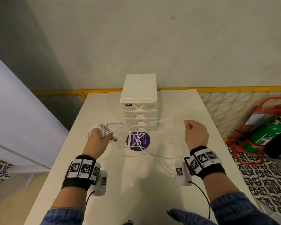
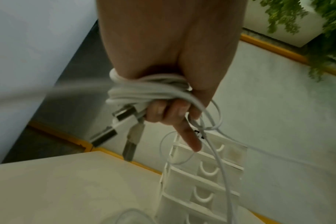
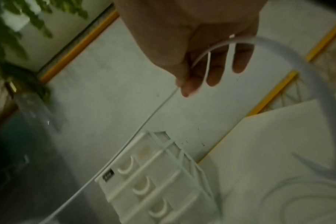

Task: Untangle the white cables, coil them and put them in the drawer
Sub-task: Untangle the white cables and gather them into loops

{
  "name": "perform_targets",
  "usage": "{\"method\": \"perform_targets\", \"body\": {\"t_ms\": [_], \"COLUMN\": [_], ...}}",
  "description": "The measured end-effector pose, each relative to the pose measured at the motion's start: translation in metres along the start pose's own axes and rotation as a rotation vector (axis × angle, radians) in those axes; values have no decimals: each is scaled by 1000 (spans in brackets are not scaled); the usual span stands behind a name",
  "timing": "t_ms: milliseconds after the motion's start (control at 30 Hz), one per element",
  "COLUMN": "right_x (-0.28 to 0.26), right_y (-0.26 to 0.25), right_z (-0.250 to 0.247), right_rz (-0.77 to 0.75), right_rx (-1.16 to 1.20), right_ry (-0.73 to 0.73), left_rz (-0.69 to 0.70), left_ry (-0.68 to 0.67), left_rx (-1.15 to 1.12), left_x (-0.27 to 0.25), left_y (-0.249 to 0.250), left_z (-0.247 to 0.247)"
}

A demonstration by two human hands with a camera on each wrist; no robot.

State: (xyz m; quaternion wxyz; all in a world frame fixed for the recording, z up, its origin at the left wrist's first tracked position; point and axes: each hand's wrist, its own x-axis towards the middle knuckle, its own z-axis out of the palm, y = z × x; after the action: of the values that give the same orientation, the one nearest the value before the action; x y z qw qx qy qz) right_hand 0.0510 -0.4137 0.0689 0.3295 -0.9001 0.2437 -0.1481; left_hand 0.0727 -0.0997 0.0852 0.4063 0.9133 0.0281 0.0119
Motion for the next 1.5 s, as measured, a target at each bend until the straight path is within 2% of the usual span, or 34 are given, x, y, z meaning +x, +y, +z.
{"method": "perform_targets", "body": {"t_ms": [33, 67, 133, 167, 233, 300, 333, 433, 500, 600, 667, 800, 867, 967, 1000, 1067, 1133, 1167, 1233, 1300, 1400, 1500], "right_x": [-6, -13, -26, -33, -43, -47, -48, -46, -40, -14, -1, 8, 6, -11, -20, -39, -50, -51, -48, -34, -10, 3], "right_y": [-2, -8, -28, -41, -59, -63, -62, -61, -59, -29, -6, 21, 21, -10, -27, -54, -65, -65, -61, -49, -23, 4], "right_z": [3, 6, 10, 11, 18, 31, 36, 45, 37, 23, 15, 6, 4, 5, 7, 14, 25, 29, 28, 19, 4, 4], "right_rz": [-46, -163, -482, -629, -860, -957, -978, -1022, -933, -531, -335, -91, -106, -473, -600, -813, -901, -877, -718, -561, -321, -111], "right_rx": [-120, -169, -117, -96, -103, -95, -110, -85, -15, 87, 12, -245, -291, 31, 140, 211, 201, 207, 252, 304, 243, 192], "right_ry": [-5, 36, 124, 113, -49, -236, -261, -209, -157, -13, 54, -84, -146, -104, -155, -301, -382, -397, -377, -276, -99, -44], "left_rz": [17, 42, 91, 109, 145, 173, 176, 119, 112, 86, 76, 89, 98, 130, 134, 141, 130, 126, 137, 132, 98, 45], "left_ry": [-25, -45, -64, -69, -85, -117, -139, -190, -195, -137, -104, -101, -115, -155, -168, -193, -201, -195, -161, -99, -22, 25], "left_rx": [-11, -22, -46, -51, -61, -140, -200, -299, -292, -283, -264, -201, -200, -244, -265, -291, -293, -288, -233, -149, -77, -53], "left_x": [-2, -4, -7, -7, -8, -12, -15, -19, -18, -12, -8, -3, -4, -8, -10, -12, -13, -12, -10, -6, -2, 0], "left_y": [6, 13, 22, 25, 31, 38, 42, 47, 46, 38, 30, 20, 23, 35, 38, 45, 48, 46, 40, 29, 12, -2], "left_z": [3, 7, 16, 21, 28, 29, 29, 25, 19, 1, -10, -13, -12, -1, 5, 16, 23, 23, 17, 5, -13, -22]}}
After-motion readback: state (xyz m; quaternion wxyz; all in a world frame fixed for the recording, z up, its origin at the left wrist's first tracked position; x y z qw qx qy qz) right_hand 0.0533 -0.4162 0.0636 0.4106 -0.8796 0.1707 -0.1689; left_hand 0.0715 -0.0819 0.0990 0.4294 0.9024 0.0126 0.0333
